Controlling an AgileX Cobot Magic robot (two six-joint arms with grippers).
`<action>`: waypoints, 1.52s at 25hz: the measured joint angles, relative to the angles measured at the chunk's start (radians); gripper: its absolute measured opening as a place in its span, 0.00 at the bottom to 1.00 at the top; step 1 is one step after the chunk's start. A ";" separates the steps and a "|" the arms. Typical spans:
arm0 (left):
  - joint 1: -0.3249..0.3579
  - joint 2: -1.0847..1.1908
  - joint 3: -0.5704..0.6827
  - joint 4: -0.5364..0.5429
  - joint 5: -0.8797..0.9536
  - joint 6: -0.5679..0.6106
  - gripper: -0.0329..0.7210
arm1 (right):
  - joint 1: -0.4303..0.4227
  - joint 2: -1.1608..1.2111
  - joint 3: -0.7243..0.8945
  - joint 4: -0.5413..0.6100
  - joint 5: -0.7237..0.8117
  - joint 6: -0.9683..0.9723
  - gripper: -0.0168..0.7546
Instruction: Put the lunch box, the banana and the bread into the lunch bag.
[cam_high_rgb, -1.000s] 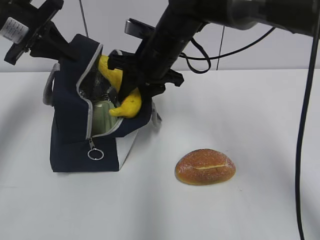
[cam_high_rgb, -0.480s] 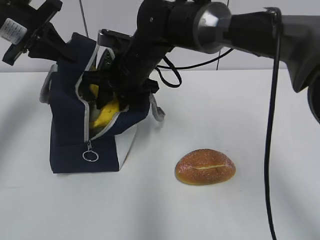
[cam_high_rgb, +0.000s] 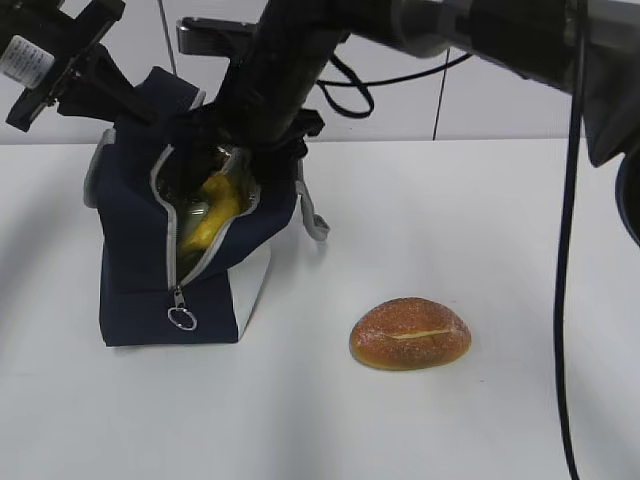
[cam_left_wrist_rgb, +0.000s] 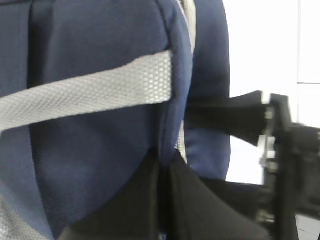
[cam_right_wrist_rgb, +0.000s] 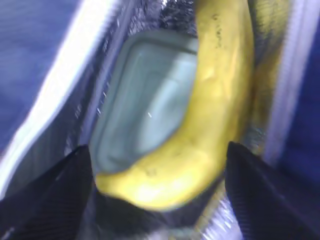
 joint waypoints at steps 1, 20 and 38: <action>0.000 0.000 0.000 0.000 0.000 0.000 0.04 | 0.000 0.000 -0.036 -0.035 0.057 -0.006 0.80; 0.000 0.000 0.000 0.002 0.008 0.005 0.04 | -0.002 -0.334 0.357 -0.309 0.164 -0.243 0.75; 0.000 0.000 0.000 0.002 0.006 0.007 0.04 | -0.132 -0.626 1.025 -0.241 -0.087 -0.548 0.75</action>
